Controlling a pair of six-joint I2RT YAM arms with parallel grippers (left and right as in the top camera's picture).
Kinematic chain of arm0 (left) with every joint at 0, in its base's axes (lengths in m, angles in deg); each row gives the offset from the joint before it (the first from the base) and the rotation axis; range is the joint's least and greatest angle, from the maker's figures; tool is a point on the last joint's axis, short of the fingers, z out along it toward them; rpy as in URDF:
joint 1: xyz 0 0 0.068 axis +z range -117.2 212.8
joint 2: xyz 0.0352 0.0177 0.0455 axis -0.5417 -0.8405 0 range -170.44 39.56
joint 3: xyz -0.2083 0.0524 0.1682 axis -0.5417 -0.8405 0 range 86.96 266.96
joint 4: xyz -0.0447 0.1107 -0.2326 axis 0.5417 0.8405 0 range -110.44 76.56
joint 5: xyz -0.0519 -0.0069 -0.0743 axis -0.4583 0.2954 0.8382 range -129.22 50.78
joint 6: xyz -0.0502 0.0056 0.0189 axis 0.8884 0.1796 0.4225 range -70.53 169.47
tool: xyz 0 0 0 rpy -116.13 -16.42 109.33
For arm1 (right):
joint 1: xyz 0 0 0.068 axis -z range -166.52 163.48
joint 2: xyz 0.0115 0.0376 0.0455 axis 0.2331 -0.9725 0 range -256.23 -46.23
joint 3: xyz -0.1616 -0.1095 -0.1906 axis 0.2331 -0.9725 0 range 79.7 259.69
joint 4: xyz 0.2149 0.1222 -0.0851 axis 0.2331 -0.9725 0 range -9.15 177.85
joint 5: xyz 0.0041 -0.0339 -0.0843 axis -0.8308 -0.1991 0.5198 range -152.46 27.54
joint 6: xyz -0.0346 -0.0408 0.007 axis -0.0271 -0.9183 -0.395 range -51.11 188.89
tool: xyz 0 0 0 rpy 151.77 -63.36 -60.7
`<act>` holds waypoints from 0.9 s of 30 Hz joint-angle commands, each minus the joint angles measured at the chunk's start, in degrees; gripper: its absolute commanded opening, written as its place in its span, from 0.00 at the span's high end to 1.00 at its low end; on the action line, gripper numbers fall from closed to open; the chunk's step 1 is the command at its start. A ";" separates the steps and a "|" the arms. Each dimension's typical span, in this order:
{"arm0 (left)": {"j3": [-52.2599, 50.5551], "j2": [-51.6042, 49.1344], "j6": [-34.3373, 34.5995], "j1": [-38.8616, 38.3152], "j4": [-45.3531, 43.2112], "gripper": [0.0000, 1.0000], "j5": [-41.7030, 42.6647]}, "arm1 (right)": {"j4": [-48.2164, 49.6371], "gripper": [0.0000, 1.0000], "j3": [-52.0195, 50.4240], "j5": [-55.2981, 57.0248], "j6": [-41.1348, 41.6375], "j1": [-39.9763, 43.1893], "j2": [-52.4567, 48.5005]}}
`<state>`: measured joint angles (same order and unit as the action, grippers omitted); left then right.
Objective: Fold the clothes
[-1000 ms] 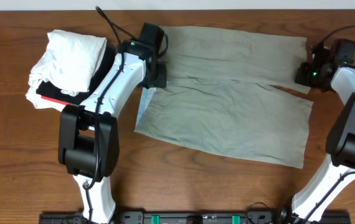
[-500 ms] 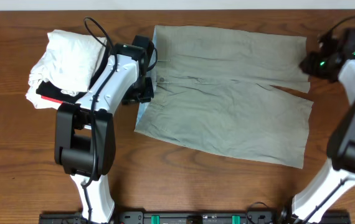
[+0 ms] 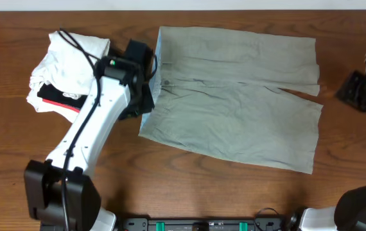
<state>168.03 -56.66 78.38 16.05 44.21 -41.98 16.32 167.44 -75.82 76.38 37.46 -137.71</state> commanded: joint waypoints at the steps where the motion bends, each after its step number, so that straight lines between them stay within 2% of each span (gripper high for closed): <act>1: -8.46 -0.90 -2.45 0.04 -7.19 0.59 5.79 | 1.88 0.99 -8.59 1.16 0.17 -0.04 -0.52; 3: -12.00 -0.92 -3.80 0.04 -12.11 0.64 8.70 | 4.94 0.99 -13.81 1.09 0.22 -0.07 -0.52; 6: -15.89 -0.90 -3.80 0.07 -18.05 0.71 8.72 | 11.93 0.99 -22.05 -0.11 0.20 -0.07 -0.52; 13: -21.00 -1.86 -5.79 0.04 -28.85 0.71 8.15 | 27.28 0.99 -34.56 -0.11 0.20 -0.04 -0.55; 18: -21.64 -4.59 -5.92 0.04 -29.62 0.71 8.13 | 34.29 0.99 -37.79 -0.04 0.20 -0.04 -0.55; 27: -21.64 -9.88 -5.03 0.00 -27.45 0.71 8.17 | 37.27 0.99 -39.54 4.42 0.20 -0.04 -0.79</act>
<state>147.25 -64.42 73.44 16.09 15.42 -33.53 52.97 128.71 -73.35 76.31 37.46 -138.50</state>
